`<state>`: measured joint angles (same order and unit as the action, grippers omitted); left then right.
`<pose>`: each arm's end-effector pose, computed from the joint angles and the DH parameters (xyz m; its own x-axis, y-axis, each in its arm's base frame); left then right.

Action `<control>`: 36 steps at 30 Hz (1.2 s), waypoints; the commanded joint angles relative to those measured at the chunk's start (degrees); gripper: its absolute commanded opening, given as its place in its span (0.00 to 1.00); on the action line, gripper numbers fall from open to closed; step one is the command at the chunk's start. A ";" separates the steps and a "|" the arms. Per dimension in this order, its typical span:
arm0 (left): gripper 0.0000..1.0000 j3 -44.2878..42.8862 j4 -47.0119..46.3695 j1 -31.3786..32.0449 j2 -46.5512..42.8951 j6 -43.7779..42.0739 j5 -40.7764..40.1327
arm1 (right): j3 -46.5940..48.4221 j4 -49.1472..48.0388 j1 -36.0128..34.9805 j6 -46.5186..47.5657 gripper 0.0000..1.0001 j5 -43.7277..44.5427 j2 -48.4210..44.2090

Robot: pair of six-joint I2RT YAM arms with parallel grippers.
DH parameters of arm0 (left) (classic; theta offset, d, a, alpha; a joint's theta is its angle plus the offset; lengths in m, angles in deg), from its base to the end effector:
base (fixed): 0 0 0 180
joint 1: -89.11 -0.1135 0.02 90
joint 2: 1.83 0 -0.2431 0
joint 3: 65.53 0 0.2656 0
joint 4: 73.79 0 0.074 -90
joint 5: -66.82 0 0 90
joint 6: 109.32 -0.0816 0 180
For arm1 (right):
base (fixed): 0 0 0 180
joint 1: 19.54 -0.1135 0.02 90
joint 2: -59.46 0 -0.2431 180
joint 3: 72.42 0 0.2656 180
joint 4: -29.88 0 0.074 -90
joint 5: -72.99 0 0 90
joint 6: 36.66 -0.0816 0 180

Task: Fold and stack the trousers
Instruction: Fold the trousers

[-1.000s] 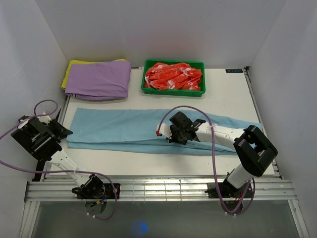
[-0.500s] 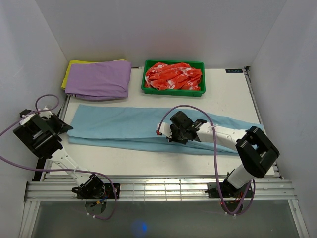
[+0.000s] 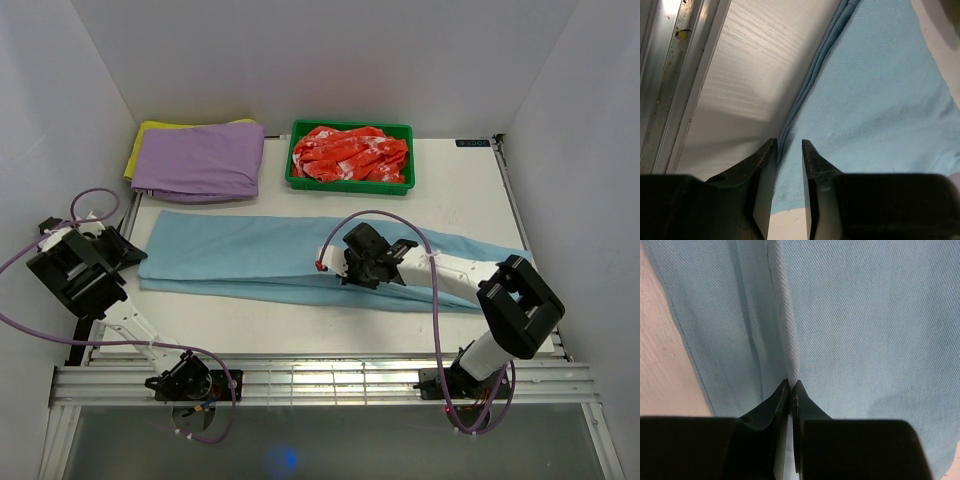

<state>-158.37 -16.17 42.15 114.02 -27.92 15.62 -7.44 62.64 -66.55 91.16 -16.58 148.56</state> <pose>0.3055 0.2522 0.0927 -0.7406 -0.6223 -0.2534 -0.3937 0.7075 -0.5869 0.2347 0.2509 0.1177 -0.0043 -0.9039 -0.4278 -0.9258 0.1653 -0.3400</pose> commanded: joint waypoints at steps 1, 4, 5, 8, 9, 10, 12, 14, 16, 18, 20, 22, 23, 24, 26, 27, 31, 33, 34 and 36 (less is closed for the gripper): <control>0.36 -2.83 -1.32 -0.06 0.07 -0.89 -0.05 | 2.48 1.39 -0.11 -0.73 0.08 1.51 0.99; 0.33 -3.18 -0.79 0.03 0.78 -0.98 0.13 | 2.92 1.30 -0.11 -1.00 0.08 1.24 1.34; 0.33 -3.27 -0.70 0.29 1.04 -0.98 -0.39 | 3.01 1.39 -0.11 -1.00 0.08 1.24 1.43; 0.37 -3.18 -0.70 0.46 1.48 -1.15 -1.10 | 3.19 1.39 -0.11 -1.09 0.08 1.07 1.52; 0.37 -3.27 -0.70 0.55 1.74 -1.16 -1.36 | 3.19 1.48 -0.11 -1.09 0.08 0.98 1.52; 0.37 -3.27 -0.70 0.55 1.83 -1.16 -1.37 | 3.19 1.48 -0.11 -1.09 0.08 0.98 1.52; 0.35 -3.44 -0.78 0.82 2.18 -0.98 -1.63 | 3.27 1.56 -0.11 -1.09 0.08 0.89 1.60; 0.26 -3.62 -0.61 0.99 2.27 -0.98 -1.37 | 3.27 1.57 -0.11 -1.00 0.08 1.07 1.52; 0.14 -4.23 -0.70 0.99 1.92 -0.81 -1.28 | 3.27 1.57 -0.11 -1.00 0.08 1.15 1.43; 0.01 -4.76 -0.70 0.99 1.48 -0.72 -1.19 | 3.19 1.57 -0.11 -1.00 0.08 1.50 1.08; 0.00 -5.73 -0.17 0.99 0.69 -0.80 -1.28 | 2.92 1.65 -0.11 -0.82 0.08 1.86 0.29; 0.00 -6.60 0.88 0.99 -0.01 -1.07 -1.10 | 2.83 2.00 0.07 -0.56 0.08 2.56 -0.41; 0.00 -7.83 1.49 0.99 -0.62 -1.50 -1.10 | 2.83 2.27 0.07 -0.47 0.08 2.65 -1.46; 0.00 -8.36 2.11 0.99 -0.89 -1.85 -0.84 | 2.75 2.53 0.16 -0.21 0.08 2.82 -2.26; 0.00 -9.41 3.69 0.99 -2.38 -2.56 -0.58 | 2.31 3.06 0.42 0.32 0.08 3.79 -4.63; 0.00 -9.59 4.22 0.99 -2.91 -2.91 -0.23 | 1.70 3.23 0.60 0.67 0.08 3.97 -5.51; 0.00 -8.28 6.68 0.99 -4.76 -4.49 1.27 | -0.76 3.41 1.04 2.25 0.08 4.85 -8.76; 0.00 -6.10 7.39 0.99 -5.20 -5.81 1.10 | -1.56 3.85 1.12 2.43 0.08 4.59 -9.12; 0.00 -5.12 7.39 0.99 -5.37 -6.25 0.83 | -2.26 3.94 1.12 2.43 0.08 4.41 -9.03; 0.00 -2.06 6.69 0.99 -5.64 -6.69 0.13 | -2.70 4.11 1.04 1.99 0.08 3.10 -8.16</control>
<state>-163.46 -8.61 43.73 112.47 -32.08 15.30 -8.47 64.19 -65.89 92.74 -14.04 139.94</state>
